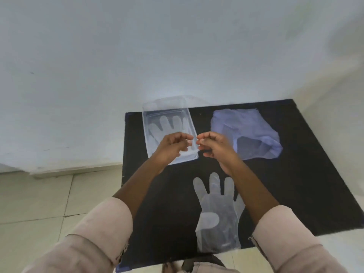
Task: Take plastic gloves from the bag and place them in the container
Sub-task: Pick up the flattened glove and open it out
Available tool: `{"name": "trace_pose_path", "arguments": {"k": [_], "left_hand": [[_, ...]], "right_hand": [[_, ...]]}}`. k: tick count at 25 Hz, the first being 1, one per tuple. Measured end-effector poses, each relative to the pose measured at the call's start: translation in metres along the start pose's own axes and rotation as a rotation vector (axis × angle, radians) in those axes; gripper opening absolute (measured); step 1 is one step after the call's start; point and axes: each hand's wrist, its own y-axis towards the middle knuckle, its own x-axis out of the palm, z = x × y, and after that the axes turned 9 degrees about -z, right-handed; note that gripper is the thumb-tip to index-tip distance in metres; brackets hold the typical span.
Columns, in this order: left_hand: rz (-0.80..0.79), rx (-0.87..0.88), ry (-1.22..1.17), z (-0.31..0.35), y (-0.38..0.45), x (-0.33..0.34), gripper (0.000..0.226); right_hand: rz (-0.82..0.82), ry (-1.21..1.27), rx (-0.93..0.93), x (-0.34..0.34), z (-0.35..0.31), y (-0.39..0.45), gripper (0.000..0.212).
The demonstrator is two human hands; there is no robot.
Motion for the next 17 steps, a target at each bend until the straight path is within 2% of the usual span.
{"name": "trace_pose_path", "arguments": {"k": [3, 12, 17], "left_hand": [[-0.084, -0.038, -0.022, -0.018, -0.034, 0.034, 0.019], [-0.185, -0.244, -0.009, -0.101, -0.102, 0.098, 0.017], [-0.189, -0.312, 0.004, -0.138, -0.114, 0.114, 0.013]], "right_hand": [[0.047, 0.006, 0.067, 0.007, 0.027, -0.052, 0.015], [0.265, 0.029, 0.311, 0.001, 0.135, -0.167, 0.01], [0.431, -0.124, 0.575, -0.008, 0.204, -0.19, 0.009]]}}
